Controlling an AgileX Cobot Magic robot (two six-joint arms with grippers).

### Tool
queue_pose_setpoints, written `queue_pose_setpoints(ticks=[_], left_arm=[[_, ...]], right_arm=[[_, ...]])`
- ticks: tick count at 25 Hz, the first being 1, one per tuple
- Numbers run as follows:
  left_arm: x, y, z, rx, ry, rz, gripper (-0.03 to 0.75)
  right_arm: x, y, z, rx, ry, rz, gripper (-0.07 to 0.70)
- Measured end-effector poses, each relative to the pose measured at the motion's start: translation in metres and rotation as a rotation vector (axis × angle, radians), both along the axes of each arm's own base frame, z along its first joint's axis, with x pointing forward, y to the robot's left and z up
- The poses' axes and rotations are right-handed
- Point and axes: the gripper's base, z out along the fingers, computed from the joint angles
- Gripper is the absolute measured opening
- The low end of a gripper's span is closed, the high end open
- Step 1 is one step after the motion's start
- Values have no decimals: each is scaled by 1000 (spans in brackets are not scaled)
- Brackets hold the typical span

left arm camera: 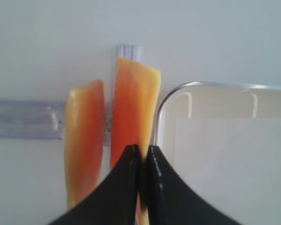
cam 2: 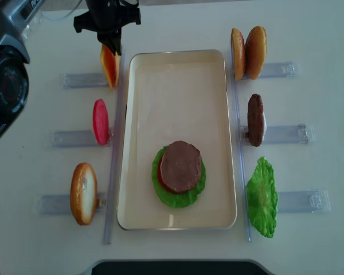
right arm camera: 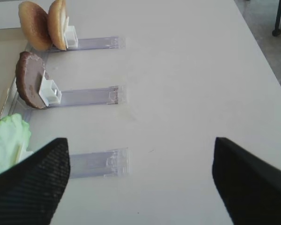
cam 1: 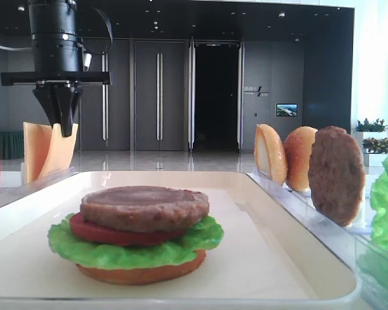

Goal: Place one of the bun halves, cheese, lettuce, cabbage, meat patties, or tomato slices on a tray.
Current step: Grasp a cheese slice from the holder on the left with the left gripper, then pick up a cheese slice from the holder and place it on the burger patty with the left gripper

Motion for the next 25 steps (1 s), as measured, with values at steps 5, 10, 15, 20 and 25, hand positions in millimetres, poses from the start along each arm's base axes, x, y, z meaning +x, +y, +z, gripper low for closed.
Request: queue_pose_setpoints(ticks=[5,10,15,20,25], left_arm=[[1,-2,33,-44,-86,-5,20],[0,-3,58,-76,-151,-17,20],[-2,-6,62,-115,-148,-22,20],[-7,-8,74,-146,-164,-35,20],[-31,-6,89,-150,-157,-47,20]], right_arm=[[0,0,0,0,0,0,587],[0,0,0,0,0,0,587],[0,0,0,0,0,0,587],[0,0,0,0,0,0,587],[0,0,0,0,0,0,587]])
